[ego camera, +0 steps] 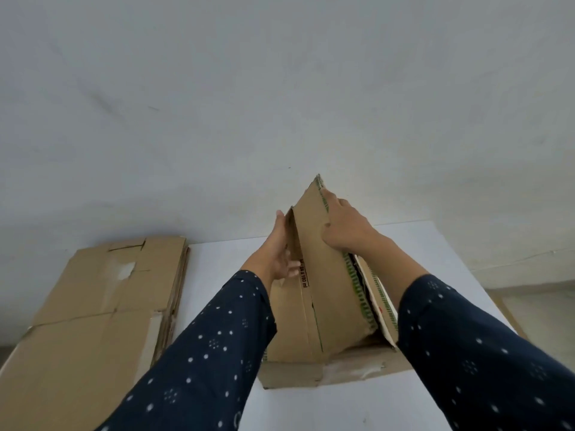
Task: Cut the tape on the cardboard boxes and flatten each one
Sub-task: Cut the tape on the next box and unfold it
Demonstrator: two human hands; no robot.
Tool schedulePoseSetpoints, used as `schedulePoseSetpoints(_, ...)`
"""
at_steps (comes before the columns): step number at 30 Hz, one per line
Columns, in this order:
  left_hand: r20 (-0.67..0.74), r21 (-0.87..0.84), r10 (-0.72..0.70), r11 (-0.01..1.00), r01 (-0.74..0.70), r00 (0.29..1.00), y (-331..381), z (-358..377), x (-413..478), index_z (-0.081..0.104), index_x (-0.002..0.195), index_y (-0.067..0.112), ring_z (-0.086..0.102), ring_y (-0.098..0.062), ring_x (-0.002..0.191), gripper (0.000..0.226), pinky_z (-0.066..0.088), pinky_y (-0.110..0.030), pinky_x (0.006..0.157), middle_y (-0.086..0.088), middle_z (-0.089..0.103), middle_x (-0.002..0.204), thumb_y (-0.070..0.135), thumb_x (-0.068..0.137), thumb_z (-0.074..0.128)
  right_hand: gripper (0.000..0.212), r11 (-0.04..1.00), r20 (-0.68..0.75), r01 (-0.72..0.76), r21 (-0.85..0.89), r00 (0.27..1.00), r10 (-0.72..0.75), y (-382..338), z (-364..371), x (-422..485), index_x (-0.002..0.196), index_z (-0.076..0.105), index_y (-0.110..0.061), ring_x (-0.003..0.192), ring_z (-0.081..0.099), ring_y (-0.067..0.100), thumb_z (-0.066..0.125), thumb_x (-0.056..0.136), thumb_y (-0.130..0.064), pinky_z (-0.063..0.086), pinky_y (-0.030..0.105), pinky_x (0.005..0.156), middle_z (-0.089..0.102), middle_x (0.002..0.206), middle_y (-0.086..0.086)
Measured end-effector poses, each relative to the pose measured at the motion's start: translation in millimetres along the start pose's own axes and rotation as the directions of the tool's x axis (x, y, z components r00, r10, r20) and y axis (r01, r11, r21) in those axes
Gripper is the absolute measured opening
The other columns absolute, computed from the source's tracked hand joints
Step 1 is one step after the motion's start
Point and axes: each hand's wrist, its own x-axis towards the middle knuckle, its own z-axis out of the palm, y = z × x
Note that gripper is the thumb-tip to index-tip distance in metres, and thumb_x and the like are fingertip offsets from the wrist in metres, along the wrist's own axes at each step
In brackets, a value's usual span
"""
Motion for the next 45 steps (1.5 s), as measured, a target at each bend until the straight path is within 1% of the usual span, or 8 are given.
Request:
schedulePoseSetpoints(6, -0.166, -0.105, 0.061, 0.991, -0.079, 0.984, 38, 5, 21, 0.057, 0.132, 0.011, 0.063, -0.024, 0.102, 0.114, 0.051, -0.039, 0.089, -0.005, 0.065, 0.114, 0.097, 0.058, 0.055, 0.073, 0.997, 0.034, -0.007, 0.077, 0.999, 0.004, 0, -4, -9, 0.144, 0.021, -0.032, 0.092, 0.058, 0.023, 0.052, 0.082, -0.009, 0.053, 0.034, 0.073, 0.042, 0.125, 0.002)
schedulePoseSetpoints(9, -0.101, -0.052, 0.085, 0.995, -0.09, 0.991, 54, 13, 23, 0.018, 0.157, 0.019, 0.051, -0.029, 0.13, 0.125, 0.046, -0.046, 0.106, -0.002, 0.04, 0.152, 0.084, 0.064, 0.069, 0.071, 0.996, 0.107, 0.011, 0.092, 0.994, -0.021, -5, -3, -15, 0.137, 0.023, -0.036, 0.098, 0.059, 0.023, 0.057, 0.08, -0.011, 0.057, 0.041, 0.083, 0.04, 0.127, 0.001)
schedulePoseSetpoints(16, -0.063, -0.042, 0.086, 0.995, -0.088, 0.994, 61, 17, 36, 0.001, 0.157, 0.036, 0.058, -0.031, 0.105, 0.139, 0.05, -0.05, 0.098, -0.008, 0.051, 0.111, 0.055, 0.051, 0.09, 0.063, 0.854, 0.108, -0.244, 0.459, 0.97, 0.219, 14, -26, -3, 0.145, 0.014, -0.034, 0.088, 0.065, 0.018, 0.042, 0.097, -0.062, 0.048, 0.036, 0.075, 0.065, 0.112, 0.007)
schedulePoseSetpoints(27, -0.012, 0.073, 0.122, 0.99, -0.121, 0.992, 50, 4, 37, 0.039, 0.15, 0.029, 0.046, -0.037, 0.132, 0.142, 0.048, -0.048, 0.105, -0.008, 0.037, 0.154, 0.079, 0.027, 0.088, 0.09, 0.921, 0.092, -0.389, 0.006, 0.918, 0.387, 28, -15, 43, 0.144, 0.045, -0.008, 0.131, 0.046, 0.036, 0.012, 0.094, -0.074, 0.036, 0.045, 0.107, 0.047, 0.147, 0.017)
schedulePoseSetpoints(34, -0.092, 0.383, 0.047, 0.924, -0.008, 0.995, 17, 1, 27, 0.063, 0.105, 0.009, 0.063, -0.032, 0.111, 0.031, 0.057, -0.036, 0.092, -0.014, 0.055, 0.127, 0.008, 0.075, 0.069, 0.093, 0.936, 0.42, -0.282, -0.212, 0.839, 0.347, 38, -19, 45, 0.143, 0.047, -0.015, 0.107, 0.058, 0.032, 0.028, 0.084, -0.084, 0.045, 0.046, 0.098, 0.051, 0.139, 0.015)
schedulePoseSetpoints(38, -0.186, 0.74, 0.006, 0.658, 0.136, 0.983, -18, 11, 20, 0.056, 0.13, -0.004, 0.058, -0.026, 0.094, 0.042, 0.054, -0.034, 0.096, -0.015, 0.053, 0.126, 0.0, 0.089, 0.064, 0.068, 0.837, 0.435, -0.071, -0.542, 0.828, 0.353, 56, 29, 35, 0.104, 0.06, -0.024, 0.107, 0.062, 0.032, 0.06, 0.066, -0.079, 0.05, 0.047, 0.092, 0.062, 0.119, 0.003)
schedulePoseSetpoints(41, -0.26, 0.919, -0.048, 0.294, 0.262, 0.965, -60, 14, 14, 0.029, 0.152, 0.004, 0.056, -0.034, 0.12, 0.076, 0.051, -0.042, 0.099, -0.014, 0.046, 0.144, 0.018, 0.09, 0.072, 0.056, 0.732, 0.408, 0.004, -0.682, 0.832, 0.376, 75, 68, 4, 0.128, 0.055, -0.019, 0.113, 0.059, 0.03, 0.058, 0.085, -0.055, 0.047, 0.048, 0.098, 0.059, 0.125, 0.003)
schedulePoseSetpoints(45, -0.351, 0.902, 0.058, -0.245, 0.354, 0.935, -105, 17, 20, 0.06, 0.126, 0.019, 0.054, -0.025, 0.096, 0.038, 0.045, -0.039, 0.092, -0.002, 0.06, 0.114, 0.034, 0.092, 0.062, 0.06, 0.779, 0.385, 0.072, -0.622, 0.895, 0.225, 113, 118, -25, 0.15, 0.034, -0.022, 0.14, 0.034, 0.032, 0.048, 0.096, -0.045, 0.032, 0.056, 0.11, 0.029, 0.157, 0.007)
